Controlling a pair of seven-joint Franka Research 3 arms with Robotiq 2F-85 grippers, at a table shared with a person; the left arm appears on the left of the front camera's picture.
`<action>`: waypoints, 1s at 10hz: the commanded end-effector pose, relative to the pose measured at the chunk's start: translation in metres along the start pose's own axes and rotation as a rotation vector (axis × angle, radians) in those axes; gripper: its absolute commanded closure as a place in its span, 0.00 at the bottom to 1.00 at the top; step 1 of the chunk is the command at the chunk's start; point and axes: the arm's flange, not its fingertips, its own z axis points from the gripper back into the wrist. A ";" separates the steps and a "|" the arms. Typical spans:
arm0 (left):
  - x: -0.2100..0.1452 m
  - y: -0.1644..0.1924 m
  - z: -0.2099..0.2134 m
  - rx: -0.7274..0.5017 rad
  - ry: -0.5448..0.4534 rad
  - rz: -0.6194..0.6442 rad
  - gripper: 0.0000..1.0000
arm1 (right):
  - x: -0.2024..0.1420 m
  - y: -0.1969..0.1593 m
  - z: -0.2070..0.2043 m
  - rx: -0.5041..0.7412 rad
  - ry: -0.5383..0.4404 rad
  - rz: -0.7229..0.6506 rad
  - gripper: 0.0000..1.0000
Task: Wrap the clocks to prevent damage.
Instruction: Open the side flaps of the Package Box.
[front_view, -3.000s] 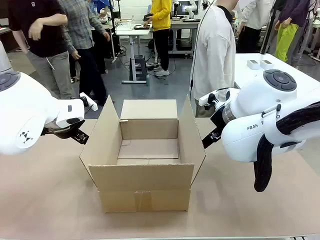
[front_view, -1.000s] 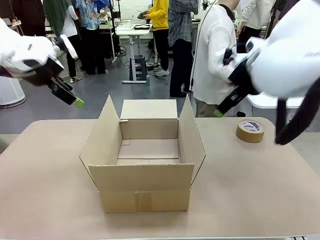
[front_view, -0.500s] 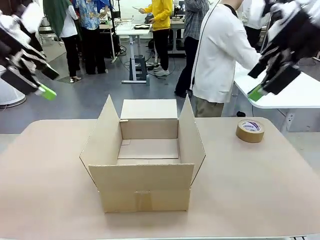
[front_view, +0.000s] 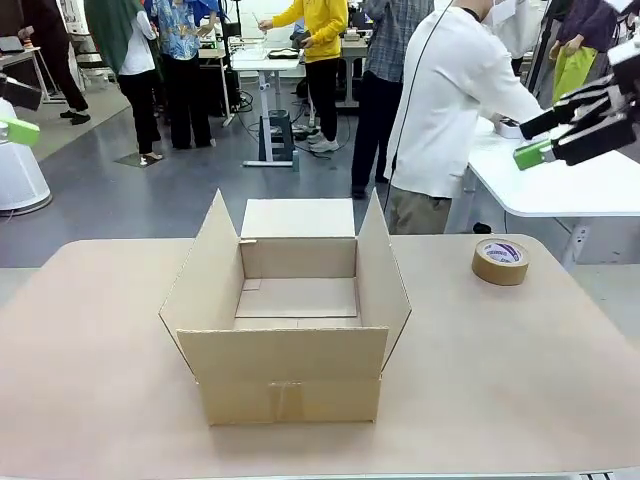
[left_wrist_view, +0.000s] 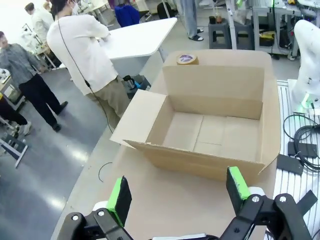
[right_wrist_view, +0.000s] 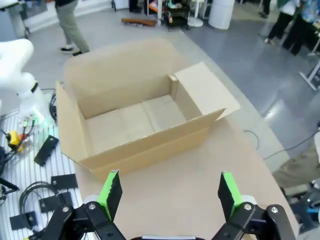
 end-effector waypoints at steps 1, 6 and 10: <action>0.019 -0.001 -0.005 -0.029 0.051 -0.039 0.00 | 0.024 0.011 0.008 -0.005 0.051 0.046 0.00; -0.041 0.042 0.071 -0.140 -0.160 0.201 0.00 | -0.028 -0.034 0.057 0.166 -0.082 -0.157 0.00; -0.048 0.039 0.078 -0.136 -0.161 0.199 0.00 | -0.029 -0.028 0.056 0.149 -0.123 -0.134 0.00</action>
